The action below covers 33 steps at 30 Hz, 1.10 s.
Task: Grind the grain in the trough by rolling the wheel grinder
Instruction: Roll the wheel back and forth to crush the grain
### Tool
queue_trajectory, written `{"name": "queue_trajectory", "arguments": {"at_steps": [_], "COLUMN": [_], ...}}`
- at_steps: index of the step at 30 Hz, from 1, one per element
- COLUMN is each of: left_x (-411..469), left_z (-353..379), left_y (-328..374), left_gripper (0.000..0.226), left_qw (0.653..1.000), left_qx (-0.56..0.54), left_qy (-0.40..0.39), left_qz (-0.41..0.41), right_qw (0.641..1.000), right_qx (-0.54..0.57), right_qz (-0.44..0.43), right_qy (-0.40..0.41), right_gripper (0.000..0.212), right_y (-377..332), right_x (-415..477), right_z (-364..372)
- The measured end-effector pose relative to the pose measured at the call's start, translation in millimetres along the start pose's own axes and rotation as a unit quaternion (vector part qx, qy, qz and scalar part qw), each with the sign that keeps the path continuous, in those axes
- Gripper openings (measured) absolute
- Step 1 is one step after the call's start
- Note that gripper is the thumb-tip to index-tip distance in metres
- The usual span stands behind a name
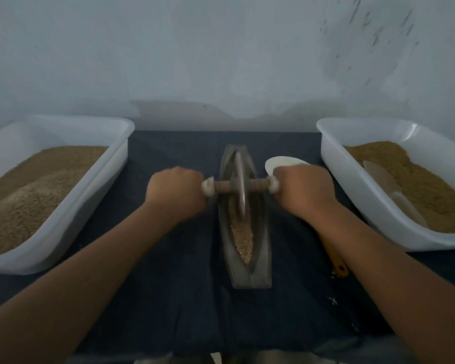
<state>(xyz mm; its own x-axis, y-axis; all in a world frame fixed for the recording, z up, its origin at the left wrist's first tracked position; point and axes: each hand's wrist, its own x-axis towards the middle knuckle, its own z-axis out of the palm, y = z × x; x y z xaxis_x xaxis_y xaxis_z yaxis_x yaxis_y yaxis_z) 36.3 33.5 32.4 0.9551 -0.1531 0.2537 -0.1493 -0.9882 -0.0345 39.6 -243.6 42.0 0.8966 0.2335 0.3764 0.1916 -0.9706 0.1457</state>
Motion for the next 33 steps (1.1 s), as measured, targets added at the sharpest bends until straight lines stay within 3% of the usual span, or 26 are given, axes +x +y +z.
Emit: {"name": "queue_trajectory", "arguments": {"at_steps": [5,11,14,21,25,29,33], "left_x": [-75.8,20.7,46.9,-50.4,-64.6,4.6,35.4], "left_z": [2.5,5.5,1.7,-8.3,-9.5,-8.8,-11.1], "left_y": [-9.2,-2.9,4.3,-15.3,-14.6,-1.1,3.4], "left_gripper": [0.052,0.030,0.038,0.019,0.022,0.022,0.021], "left_qw": [0.986,1.000,1.000,0.994,0.995,0.998,0.999], "left_qx": [0.030,0.012,0.002,-0.020,-0.015,0.009,-0.007], "left_qy": [0.124,0.020,0.012,-0.077,-0.078,-0.055,-0.053], "left_qz": [0.105,0.003,-0.015,0.069,0.063,0.011,-0.011], "right_qw": [0.997,0.998,1.000,0.997,0.997,0.999,0.999], "right_qx": [0.022,-0.019,-0.012,0.008,-0.009,-0.015,-0.028], "right_qz": [-0.034,-0.001,0.026,-0.053,-0.055,0.002,0.023], "right_qy": [0.058,0.058,-0.009,0.056,0.056,0.049,-0.017], "right_gripper": [0.032,0.025,0.029,0.027,0.038,0.035,0.029], "right_y": [-1.3,-3.2,-1.3,-5.1,-2.3,-6.9,-9.0], "right_x": [-84.6,5.3,43.0,-56.5,-71.8,-10.3,22.7], "right_z": [-15.4,8.8,10.3,-10.1,-6.3,5.0,-1.2]}}
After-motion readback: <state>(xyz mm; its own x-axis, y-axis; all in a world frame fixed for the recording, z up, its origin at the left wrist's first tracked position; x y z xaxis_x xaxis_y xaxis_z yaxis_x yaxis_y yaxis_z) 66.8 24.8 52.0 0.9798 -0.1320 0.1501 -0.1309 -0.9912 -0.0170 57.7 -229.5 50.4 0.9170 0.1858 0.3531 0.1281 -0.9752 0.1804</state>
